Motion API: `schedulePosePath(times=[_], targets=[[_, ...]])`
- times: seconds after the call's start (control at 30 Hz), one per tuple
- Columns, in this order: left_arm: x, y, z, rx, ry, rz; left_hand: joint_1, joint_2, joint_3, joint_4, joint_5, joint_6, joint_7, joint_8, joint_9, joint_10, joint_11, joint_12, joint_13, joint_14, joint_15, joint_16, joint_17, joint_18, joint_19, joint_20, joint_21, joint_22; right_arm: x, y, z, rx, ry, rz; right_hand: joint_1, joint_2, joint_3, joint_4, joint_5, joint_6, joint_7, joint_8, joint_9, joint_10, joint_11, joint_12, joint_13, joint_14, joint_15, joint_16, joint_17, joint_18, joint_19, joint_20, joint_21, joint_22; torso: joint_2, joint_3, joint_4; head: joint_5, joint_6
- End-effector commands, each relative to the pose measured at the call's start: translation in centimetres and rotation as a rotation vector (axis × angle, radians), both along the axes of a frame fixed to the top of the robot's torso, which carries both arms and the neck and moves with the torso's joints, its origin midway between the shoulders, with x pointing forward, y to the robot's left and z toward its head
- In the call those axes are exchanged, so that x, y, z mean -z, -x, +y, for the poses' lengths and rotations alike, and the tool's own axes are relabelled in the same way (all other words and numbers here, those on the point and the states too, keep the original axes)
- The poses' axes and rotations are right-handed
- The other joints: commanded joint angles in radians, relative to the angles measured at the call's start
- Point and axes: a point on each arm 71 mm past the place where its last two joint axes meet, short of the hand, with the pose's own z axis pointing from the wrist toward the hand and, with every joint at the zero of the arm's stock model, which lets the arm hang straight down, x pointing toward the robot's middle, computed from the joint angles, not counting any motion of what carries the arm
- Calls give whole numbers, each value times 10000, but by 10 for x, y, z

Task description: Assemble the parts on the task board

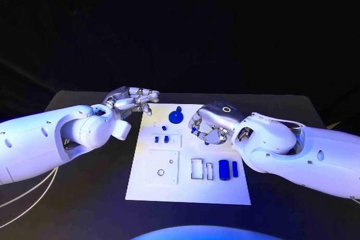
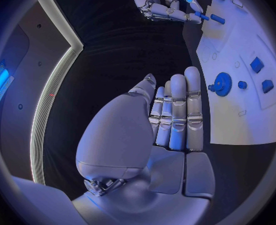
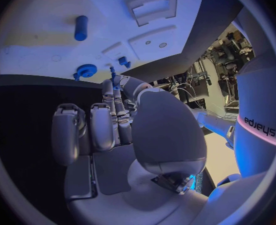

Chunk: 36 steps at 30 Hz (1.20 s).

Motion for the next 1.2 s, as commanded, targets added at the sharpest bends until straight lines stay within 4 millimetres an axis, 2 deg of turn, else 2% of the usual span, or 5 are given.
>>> schedulePosePath(times=[0.03, 0.33, 0.43, 0.7, 1.2], targets=[[-1, 0, -5, 257, 91, -51, 8, 41, -55, -25, -32, -72, 11, -63, -9, -57, 23, 55, 13, -9, 16, 38, -12, 123, 84, -1, -50, -13, 6, 6, 11, -425, -85, 39, -49, 6, 3, 36, -70, 67, -34, 33, 16, 73, 26, 21, -12, 509, -65, 31, -2, -140, 201, -16, 29, 1146, -3, -15, 11, 219, -68], [-1, -1, -10, 343, 113, -30, 13, 43, -61, -28, -32, -79, 12, -63, -10, -70, 25, 65, 17, -16, 19, 40, -14, 122, 85, 1, -57, -17, 36, 17, 33, -899, -36, 681, -46, 14, 5, 36, -74, 68, -28, 32, 15, 76, 27, 21, -17, 507, -70, 26, -9, -133, 189, -17, 4, 1127, 12, -15, 28, 541, -189], [-1, 0, -12, 381, 125, -23, 4, 46, -69, -22, -32, -81, 15, -62, -10, -75, 27, 73, 20, -23, 22, 40, -17, 122, 85, 3, -62, -20, 46, 22, 39, -1027, -12, 924, -53, 14, 1, 40, -76, 69, -24, 32, 15, 78, 29, 22, -19, 505, -72, 22, -15, -131, 185, -16, -4, 1121, 6, -13, 2, 683, -241], [-1, -1, -14, 438, 146, -22, 4, 46, -69, -22, -32, -81, 15, -62, -10, -75, 27, 73, 20, -23, 22, 40, -17, 122, 85, 3, -62, -20, 59, 29, 47, -1199, 52, 1220, -67, 14, -8, 49, -79, 64, -17, 28, 13, 77, 33, 20, -24, 503, -75, 22, -18, -128, 178, -13, -17, 1112, 3, 3, 4, 946, -290], [0, -1, -15, 483, 161, -17, -4, 48, -80, -17, -33, -85, 16, -61, -10, -83, 30, 84, 25, -32, 25, 39, -21, 121, 85, 5, -70, -25, 68, 32, 54, -1243, 136, 1322, -84, 14, -19, 58, -85, 57, -12, 23, 10, 74, 36, 18, -31, 501, -77, 23, -20, -127, 174, -10, -25, 1108, 5, -2, 0, 1035, -459]])
